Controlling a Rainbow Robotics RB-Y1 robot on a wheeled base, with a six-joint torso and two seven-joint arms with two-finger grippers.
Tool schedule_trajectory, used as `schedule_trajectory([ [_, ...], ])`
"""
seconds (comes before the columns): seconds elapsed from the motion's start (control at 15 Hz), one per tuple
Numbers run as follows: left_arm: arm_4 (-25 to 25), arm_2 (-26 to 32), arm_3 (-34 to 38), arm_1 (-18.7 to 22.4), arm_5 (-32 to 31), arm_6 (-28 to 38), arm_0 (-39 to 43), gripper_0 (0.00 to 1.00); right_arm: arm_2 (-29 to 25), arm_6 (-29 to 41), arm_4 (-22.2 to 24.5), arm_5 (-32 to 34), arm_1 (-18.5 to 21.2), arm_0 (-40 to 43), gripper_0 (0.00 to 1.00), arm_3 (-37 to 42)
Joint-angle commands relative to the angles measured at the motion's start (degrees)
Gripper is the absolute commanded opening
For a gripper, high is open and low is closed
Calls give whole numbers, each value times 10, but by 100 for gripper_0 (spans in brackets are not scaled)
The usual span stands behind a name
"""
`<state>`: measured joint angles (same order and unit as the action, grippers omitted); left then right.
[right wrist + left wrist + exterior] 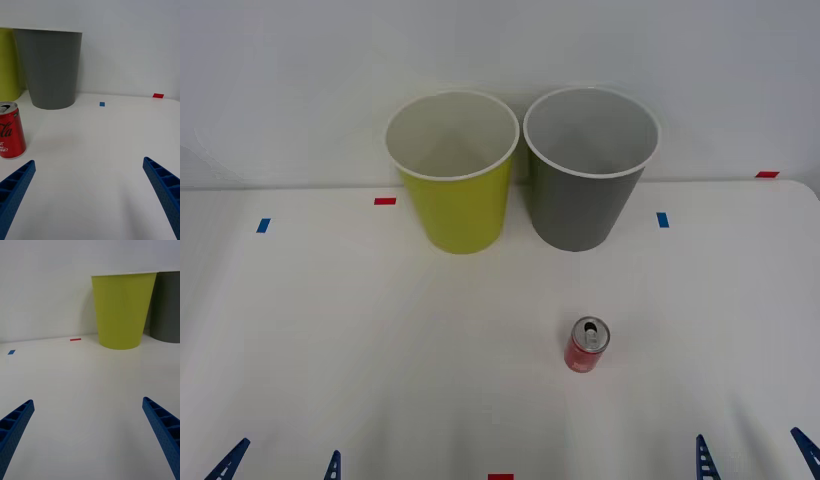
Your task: Put cans in the gray bin and PET bottles in the light green bin.
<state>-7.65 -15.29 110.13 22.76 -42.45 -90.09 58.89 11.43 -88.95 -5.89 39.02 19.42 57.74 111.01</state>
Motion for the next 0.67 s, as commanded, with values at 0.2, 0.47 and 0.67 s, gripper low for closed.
schedule_trajectory([
  [0.2, 0, 0, 0, 0, 0, 0, 0, 100, 0, 0, 0, 0, 0, 0, 100, 0],
  [0.47, 0, 0, 0, 0, 0, 0, 0, 100, 0, 0, 0, 0, 0, 0, 100, 0],
  [0.67, 0, 0, 0, 0, 0, 0, 0, 100, 0, 0, 0, 0, 0, 0, 100, 0],
])
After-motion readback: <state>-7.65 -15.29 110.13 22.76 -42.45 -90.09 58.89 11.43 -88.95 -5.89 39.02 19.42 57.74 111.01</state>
